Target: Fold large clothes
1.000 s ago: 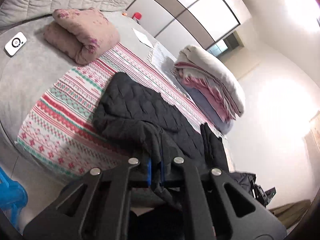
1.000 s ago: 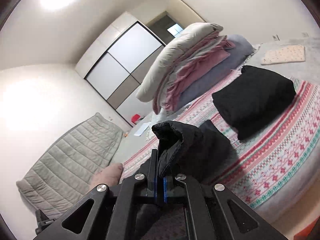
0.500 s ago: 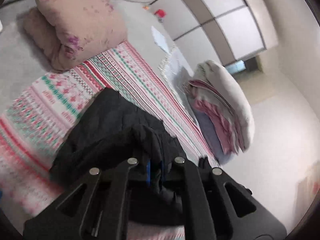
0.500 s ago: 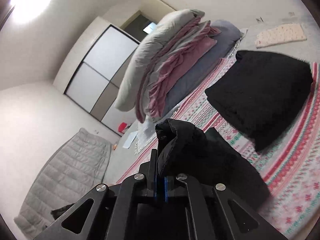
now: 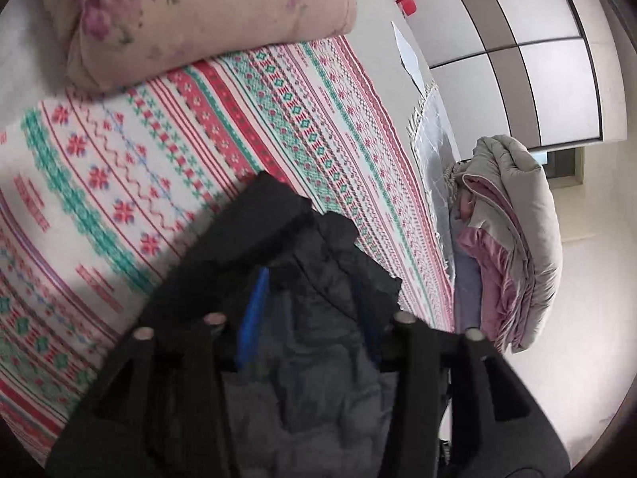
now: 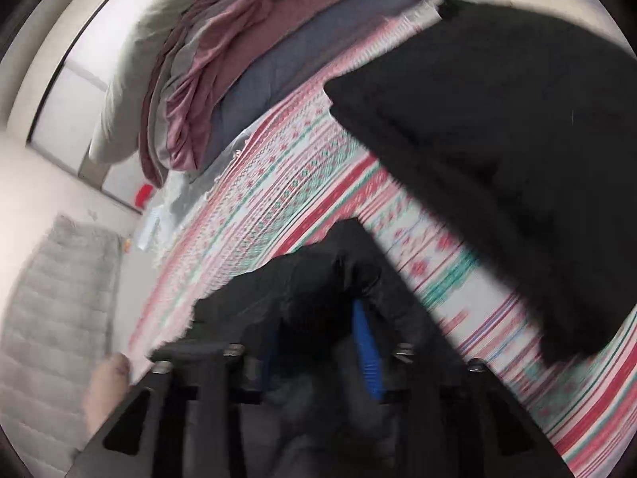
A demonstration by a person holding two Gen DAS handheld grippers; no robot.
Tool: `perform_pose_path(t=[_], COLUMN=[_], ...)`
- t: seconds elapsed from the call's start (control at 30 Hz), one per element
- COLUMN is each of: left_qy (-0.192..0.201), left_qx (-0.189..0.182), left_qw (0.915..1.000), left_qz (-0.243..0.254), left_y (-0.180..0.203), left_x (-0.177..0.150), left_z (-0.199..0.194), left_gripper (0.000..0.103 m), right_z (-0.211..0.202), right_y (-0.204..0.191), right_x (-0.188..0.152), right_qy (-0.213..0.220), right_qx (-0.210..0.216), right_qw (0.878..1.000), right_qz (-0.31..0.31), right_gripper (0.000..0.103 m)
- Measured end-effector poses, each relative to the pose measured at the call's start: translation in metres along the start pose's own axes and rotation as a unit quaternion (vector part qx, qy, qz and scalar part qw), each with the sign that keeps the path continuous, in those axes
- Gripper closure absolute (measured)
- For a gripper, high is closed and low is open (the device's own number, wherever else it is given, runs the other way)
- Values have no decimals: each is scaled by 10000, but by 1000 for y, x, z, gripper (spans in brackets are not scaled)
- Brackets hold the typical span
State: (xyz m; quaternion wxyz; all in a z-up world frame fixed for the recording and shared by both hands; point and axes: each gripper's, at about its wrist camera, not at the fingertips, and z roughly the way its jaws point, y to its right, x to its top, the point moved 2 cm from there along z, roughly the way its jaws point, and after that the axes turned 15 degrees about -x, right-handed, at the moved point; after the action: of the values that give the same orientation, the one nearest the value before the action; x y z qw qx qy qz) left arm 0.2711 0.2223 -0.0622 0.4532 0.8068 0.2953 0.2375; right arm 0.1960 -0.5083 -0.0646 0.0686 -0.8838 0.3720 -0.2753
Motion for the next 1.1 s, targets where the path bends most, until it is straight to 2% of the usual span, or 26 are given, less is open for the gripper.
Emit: perform_pose_path(t=[0.13, 0.23, 0.3, 0.4, 0.43, 0.57, 0.6, 0.63, 0.67, 0.7, 0.77, 0.97, 1.1], left_qy=[-191, -391, -465, -704, -802, -798, -789, -795, -795, -795, -729, -204, 84], left_qx=[372, 422, 539, 661, 682, 740, 783, 891, 989, 1083, 1149, 1080, 1036], left_qw=[9977, 9952, 9924, 9872, 9859, 9832, 9817, 9785, 9757, 9727, 9688, 9706, 9679], left_qz=[535, 790, 1000, 1267, 1298, 1468, 1544, 1680, 1789, 1894, 2072, 2143, 2287], left_y=[3, 6, 11, 13, 12, 12, 13, 14, 15, 17, 20, 44, 65], left_x=[-4, -8, -10, -11, -11, -10, -11, -12, -14, -15, -17, -5, 5], left_z=[14, 23, 31, 39, 42, 51, 54, 58, 60, 61, 60, 53, 59], left_gripper=[48, 45, 41, 33, 33, 33, 34, 36, 52, 72, 93, 96, 97], right_z=[-5, -13, -12, -3, 0, 16, 23, 32, 37, 41, 37, 18, 6], right_y=[-2, 8, 14, 10, 7, -11, -17, -23, -27, -32, -37, -60, -84], right_x=[6, 11, 13, 15, 15, 15, 14, 12, 10, 8, 6, 19, 37], right_qy=[299, 546, 561, 424, 382, 348, 278, 195, 138, 143, 375, 864, 1194], right_qx=[-163, -16, 142, 353, 301, 40, -97, -253, -338, -449, -565, -570, -601], right_qw=[9968, 9969, 9974, 9956, 9948, 9890, 9874, 9852, 9829, 9809, 9797, 9814, 9797], right_qz=[-722, -565, -426, -752, -899, -1440, -1553, -1685, -1806, -1885, -1889, -1618, -1493], right_gripper=[44, 36, 35, 35, 35, 35, 37, 58, 76, 90, 95, 98, 98])
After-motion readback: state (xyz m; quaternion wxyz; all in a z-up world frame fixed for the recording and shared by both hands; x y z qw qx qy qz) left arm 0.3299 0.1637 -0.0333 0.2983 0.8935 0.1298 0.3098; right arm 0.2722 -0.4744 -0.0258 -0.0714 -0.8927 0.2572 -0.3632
